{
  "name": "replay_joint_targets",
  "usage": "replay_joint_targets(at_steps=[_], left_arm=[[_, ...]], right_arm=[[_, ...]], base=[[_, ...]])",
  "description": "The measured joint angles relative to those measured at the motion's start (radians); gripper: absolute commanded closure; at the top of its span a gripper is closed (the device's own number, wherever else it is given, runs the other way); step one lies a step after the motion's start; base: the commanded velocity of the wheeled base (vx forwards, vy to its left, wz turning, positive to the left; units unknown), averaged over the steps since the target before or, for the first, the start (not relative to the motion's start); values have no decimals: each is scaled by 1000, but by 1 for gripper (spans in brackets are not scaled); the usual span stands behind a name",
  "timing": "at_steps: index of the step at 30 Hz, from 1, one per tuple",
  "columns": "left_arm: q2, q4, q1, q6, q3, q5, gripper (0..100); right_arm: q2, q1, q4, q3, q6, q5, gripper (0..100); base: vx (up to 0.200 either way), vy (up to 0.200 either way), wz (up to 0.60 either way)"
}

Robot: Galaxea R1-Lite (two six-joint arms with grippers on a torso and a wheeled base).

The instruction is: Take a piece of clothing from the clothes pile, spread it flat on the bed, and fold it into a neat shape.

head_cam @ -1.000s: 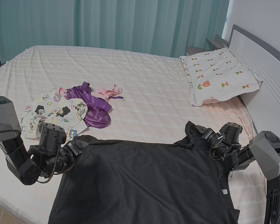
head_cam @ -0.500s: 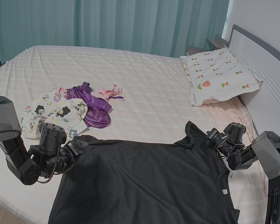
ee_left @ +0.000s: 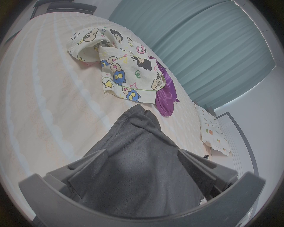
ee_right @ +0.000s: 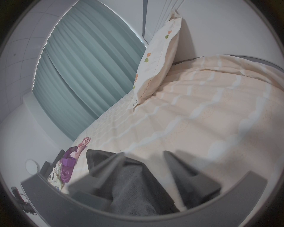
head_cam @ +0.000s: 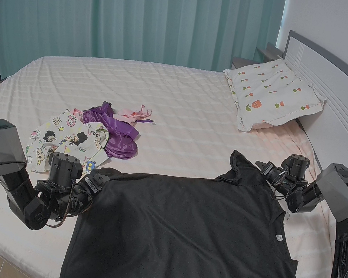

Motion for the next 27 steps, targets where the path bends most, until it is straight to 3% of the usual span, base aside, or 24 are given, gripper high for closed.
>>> replay_joint_targets(at_steps=[10,11,27], left_arm=[[0,0,-2,-1,0,0,0],[1,0,-2,-1,0,0,0],[11,0,0,-1,-3,0,0]], right_arm=[[8,16,11,3,-41,74,0],[9,18,15,3,-41,74,100],[-1,-39,-11,25,-29,86,100]], base=[[0,0,0],[0,0,0],[0,0,0]])
